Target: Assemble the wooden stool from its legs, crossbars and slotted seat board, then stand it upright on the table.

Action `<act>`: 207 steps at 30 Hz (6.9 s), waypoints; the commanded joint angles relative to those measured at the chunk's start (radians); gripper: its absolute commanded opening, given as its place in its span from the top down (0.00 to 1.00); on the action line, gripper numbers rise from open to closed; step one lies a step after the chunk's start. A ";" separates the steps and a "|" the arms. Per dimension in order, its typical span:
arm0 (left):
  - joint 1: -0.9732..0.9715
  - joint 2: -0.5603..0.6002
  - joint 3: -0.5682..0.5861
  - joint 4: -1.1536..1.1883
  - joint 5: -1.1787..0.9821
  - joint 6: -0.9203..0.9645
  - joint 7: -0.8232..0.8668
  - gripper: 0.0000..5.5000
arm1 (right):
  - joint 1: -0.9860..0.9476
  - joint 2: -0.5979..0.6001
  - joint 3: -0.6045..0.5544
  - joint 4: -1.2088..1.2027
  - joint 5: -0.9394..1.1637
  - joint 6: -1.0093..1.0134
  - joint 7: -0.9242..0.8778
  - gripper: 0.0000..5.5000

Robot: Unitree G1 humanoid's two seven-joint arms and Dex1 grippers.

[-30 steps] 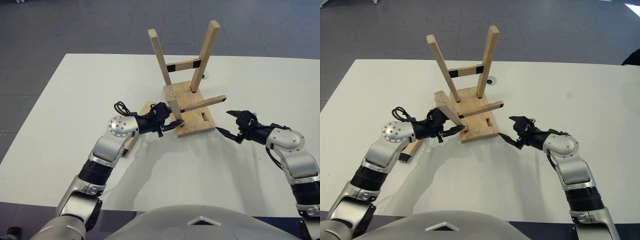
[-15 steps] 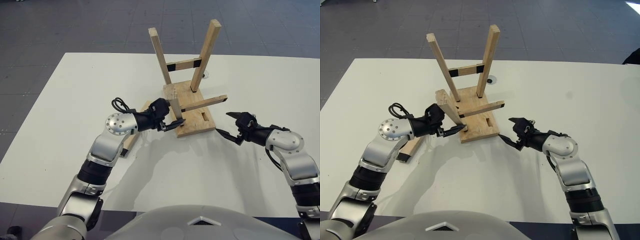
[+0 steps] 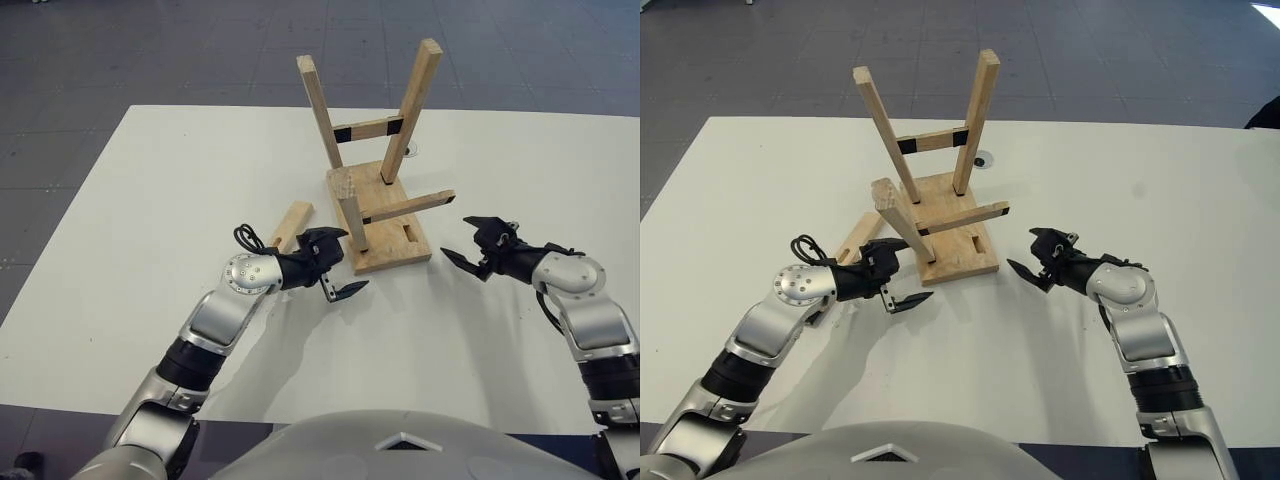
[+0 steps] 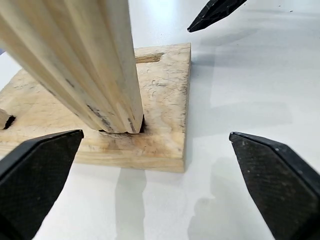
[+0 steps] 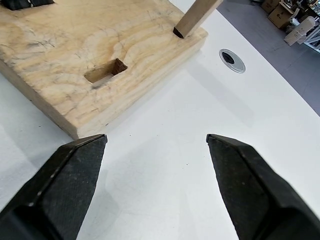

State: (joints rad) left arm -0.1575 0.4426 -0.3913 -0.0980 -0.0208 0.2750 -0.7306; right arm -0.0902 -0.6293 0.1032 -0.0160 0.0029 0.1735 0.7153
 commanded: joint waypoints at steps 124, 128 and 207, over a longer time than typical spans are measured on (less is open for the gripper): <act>0.271 0.249 0.313 -0.350 -0.253 0.635 0.329 0.34 | 0.027 0.134 0.045 -0.094 -0.038 0.097 -0.087 0.33; 0.258 0.228 0.308 -0.339 -0.243 0.608 0.329 0.34 | 0.031 0.134 0.045 -0.099 -0.039 0.100 -0.089 0.33; -0.360 0.043 0.308 -0.296 -0.149 0.004 0.158 0.81 | -0.681 0.336 -0.321 -0.247 1.504 0.760 -0.778 0.62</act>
State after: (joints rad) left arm -0.5295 0.4808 -0.1118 -0.4064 -0.1663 0.2636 -0.5774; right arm -0.7793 -0.2759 -0.2119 -0.2458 1.4895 0.9414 -0.0787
